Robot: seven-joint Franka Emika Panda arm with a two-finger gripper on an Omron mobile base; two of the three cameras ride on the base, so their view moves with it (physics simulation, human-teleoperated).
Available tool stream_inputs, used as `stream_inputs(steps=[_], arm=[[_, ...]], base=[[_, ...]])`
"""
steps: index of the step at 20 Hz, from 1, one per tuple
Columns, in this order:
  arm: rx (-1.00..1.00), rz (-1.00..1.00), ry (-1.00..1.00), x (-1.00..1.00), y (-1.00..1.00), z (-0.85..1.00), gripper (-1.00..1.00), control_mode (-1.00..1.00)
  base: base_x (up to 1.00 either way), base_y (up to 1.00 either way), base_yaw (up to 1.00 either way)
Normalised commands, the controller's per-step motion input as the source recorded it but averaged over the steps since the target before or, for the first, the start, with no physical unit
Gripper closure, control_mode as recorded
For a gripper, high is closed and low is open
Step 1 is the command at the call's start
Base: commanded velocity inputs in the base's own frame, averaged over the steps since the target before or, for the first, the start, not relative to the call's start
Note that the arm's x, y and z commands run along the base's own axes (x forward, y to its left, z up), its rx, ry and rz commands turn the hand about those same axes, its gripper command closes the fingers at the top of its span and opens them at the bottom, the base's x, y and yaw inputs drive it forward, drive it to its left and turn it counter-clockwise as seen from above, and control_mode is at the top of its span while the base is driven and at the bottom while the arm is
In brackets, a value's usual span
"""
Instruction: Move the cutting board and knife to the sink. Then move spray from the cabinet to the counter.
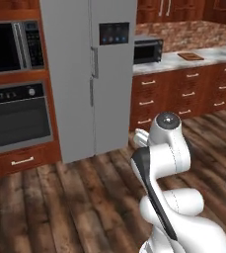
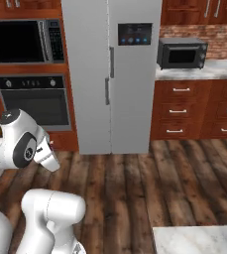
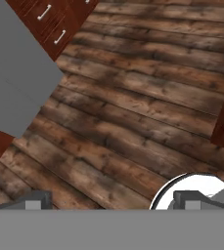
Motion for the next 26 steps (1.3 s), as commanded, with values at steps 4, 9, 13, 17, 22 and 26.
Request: stream_inputs(steps=[4,9,13,17,22,26], arm=[[0.00,0.00,0.00,0.00,0.00,0.00,-1.00,1.00],[0.00,0.00,0.00,0.00,0.00,0.00,-1.00,1.00],[0.00,0.00,0.00,0.00,0.00,0.00,-1.00,1.00],[0.00,0.00,0.00,0.00,0.00,0.00,-1.00,1.00],[0.00,0.00,0.00,0.00,0.00,0.00,-1.00,1.00],[0.00,0.00,0.00,0.00,0.00,0.00,-1.00,1.00]], base=[[1.00,0.17,-0.06],[1.00,0.10,-0.11],[1.00,0.12,-0.43],[1.00,0.04,-0.48],[1.00,-0.25,-0.45],[1.00,-1.00,-0.27]])
